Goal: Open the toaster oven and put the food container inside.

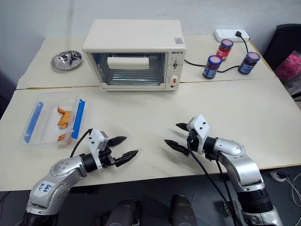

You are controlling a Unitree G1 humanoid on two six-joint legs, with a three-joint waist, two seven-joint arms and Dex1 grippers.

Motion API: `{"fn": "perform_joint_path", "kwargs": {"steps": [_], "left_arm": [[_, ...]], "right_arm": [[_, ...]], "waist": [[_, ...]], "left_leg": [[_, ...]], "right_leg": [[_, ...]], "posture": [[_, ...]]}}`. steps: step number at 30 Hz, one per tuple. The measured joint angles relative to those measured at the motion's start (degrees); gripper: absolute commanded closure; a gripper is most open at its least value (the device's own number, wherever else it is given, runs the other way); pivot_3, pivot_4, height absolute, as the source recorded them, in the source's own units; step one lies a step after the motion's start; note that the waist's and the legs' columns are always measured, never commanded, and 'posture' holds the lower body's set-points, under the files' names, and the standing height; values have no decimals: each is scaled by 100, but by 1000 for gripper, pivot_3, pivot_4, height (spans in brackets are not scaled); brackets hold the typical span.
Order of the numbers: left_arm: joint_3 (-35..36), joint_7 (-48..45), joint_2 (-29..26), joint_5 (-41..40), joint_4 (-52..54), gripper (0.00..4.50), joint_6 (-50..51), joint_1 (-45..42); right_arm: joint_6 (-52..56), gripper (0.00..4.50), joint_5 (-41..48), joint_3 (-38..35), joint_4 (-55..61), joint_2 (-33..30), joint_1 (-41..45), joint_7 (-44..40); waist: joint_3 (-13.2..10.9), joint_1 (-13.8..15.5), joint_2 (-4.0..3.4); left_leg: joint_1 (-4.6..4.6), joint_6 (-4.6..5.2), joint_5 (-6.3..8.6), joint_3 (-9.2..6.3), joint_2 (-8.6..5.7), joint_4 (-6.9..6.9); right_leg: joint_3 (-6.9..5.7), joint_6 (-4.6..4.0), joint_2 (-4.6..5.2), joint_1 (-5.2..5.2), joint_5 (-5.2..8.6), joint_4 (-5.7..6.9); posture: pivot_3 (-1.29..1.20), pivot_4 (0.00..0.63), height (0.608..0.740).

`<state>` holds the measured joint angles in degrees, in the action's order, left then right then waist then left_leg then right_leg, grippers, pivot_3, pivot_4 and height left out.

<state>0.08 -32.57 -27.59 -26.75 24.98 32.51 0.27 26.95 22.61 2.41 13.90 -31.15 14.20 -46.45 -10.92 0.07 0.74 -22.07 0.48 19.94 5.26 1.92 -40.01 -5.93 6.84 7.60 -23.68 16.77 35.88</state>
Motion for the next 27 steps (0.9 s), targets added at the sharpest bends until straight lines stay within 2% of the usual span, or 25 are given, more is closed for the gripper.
{"fn": "perform_joint_path", "kwargs": {"steps": [19,23,27], "left_arm": [[174,-6,28,-260,29,0,402,-152],[311,-227,-162,-905,411,0,878,-226],[786,-507,-688,-1791,819,0,1405,-540]], "right_arm": [[456,12,171,-18,44,-2,124,41],[751,12,441,-52,49,1,340,-22],[1313,12,1149,-324,28,28,935,-116]], "waist": [[0,-1,0],[0,-12,0],[0,-14,0]], "left_leg": [[0,0,0,0,0,0],[0,0,0,-9,4,-1],[2,0,0,-21,5,-3]], "right_leg": [[0,0,0,0,0,0],[3,0,0,-1,0,0],[3,-1,-1,0,0,3]], "posture": [[0,150,740],[0,150,740],[0,150,740]]}}
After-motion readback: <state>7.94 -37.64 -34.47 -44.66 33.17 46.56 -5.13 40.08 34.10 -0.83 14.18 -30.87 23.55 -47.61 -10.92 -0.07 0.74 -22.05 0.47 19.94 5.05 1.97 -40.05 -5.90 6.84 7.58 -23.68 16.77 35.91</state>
